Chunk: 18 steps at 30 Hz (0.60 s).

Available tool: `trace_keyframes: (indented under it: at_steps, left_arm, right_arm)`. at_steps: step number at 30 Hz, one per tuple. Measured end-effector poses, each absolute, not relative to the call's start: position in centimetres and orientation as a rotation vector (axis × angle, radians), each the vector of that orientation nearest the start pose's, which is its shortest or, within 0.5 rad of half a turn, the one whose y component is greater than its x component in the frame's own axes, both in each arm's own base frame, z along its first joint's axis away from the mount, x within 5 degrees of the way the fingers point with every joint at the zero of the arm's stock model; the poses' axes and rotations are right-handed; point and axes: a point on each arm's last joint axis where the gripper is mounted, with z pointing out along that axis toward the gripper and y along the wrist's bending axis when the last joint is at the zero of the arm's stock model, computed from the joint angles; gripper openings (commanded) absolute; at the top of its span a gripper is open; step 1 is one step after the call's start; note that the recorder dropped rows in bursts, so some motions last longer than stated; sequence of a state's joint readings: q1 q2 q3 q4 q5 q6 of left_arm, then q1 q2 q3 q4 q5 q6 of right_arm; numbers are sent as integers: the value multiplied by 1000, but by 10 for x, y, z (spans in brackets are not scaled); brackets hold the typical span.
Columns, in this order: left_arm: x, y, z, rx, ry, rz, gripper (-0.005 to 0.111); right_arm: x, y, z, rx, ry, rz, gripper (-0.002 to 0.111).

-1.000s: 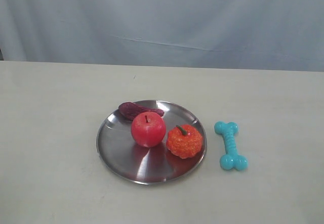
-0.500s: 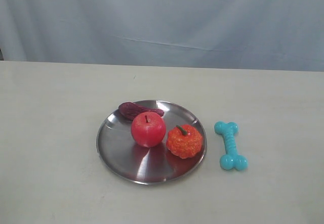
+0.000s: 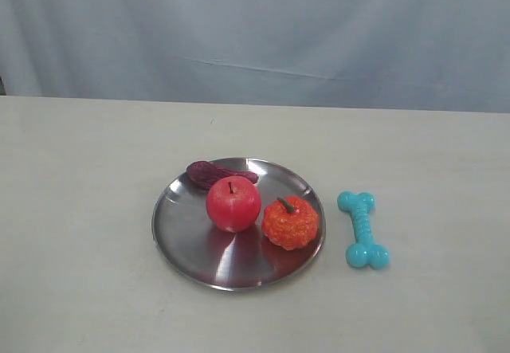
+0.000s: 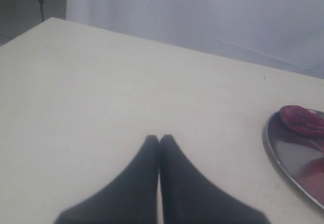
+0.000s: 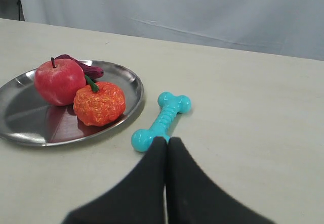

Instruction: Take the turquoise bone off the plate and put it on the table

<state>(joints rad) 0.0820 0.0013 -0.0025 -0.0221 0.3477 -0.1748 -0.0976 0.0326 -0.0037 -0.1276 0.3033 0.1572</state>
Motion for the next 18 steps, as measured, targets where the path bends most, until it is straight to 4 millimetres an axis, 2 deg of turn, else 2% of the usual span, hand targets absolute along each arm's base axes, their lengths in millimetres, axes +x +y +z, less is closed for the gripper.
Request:
trace_keyframes:
  at_steps: [18]
  left_arm:
    - [53,4,183,-248,1814,-87,0]
  right_arm:
    - [56,-9,185,157,1807,-71,0]
